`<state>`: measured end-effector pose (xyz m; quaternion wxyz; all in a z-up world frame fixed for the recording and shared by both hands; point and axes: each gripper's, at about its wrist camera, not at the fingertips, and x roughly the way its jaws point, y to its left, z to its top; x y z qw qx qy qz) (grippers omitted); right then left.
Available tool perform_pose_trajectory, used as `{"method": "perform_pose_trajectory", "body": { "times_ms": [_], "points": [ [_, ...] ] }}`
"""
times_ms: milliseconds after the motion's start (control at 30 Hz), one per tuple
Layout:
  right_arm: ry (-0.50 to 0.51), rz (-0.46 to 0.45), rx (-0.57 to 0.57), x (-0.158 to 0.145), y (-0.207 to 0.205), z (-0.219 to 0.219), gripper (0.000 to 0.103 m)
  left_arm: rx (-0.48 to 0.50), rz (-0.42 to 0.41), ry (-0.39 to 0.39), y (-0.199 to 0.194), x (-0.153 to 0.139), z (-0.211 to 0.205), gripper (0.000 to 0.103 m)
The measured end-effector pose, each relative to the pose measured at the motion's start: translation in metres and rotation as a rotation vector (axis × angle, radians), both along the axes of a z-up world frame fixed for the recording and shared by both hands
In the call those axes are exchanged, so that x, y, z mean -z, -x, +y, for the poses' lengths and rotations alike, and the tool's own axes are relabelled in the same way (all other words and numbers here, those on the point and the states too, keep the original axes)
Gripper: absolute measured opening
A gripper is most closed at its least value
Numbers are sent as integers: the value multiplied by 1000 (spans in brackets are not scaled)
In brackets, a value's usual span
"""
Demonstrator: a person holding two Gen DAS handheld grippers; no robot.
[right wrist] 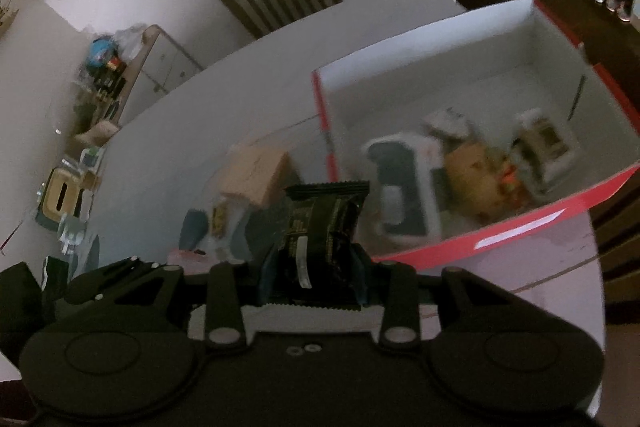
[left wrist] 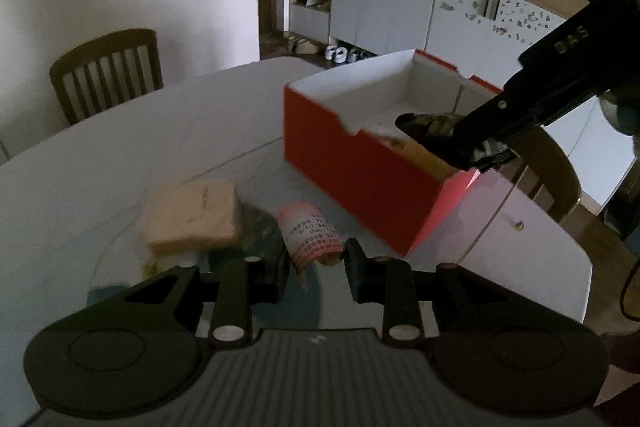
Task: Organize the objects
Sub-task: 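Carry the pink roll and black packet with both tools over the red box, then lower both tools into the box and open them to drop the items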
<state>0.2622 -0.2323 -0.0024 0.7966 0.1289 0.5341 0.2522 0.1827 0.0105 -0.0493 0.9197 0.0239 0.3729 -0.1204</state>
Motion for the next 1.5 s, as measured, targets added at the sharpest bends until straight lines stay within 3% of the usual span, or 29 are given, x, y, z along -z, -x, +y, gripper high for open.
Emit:
{"method": "perform_pose_trajectory", "body": {
  "times_ms": [433,667,1067,1500],
  "points": [
    [32,-30,74,12,-44,-71,37,67,-24,-34,-46,-24,-72,28],
    [88,-44,85,21,-67,-93,37,104,-16,-64,-82,-22,-112,28],
    [147,-69,67,35,-108,-103,37,112,35,-103,-142,-9,-155,28],
    [200,-56,34,61,-139,-82,37,119,139,-145,-179,19,-180,28]
  ]
}}
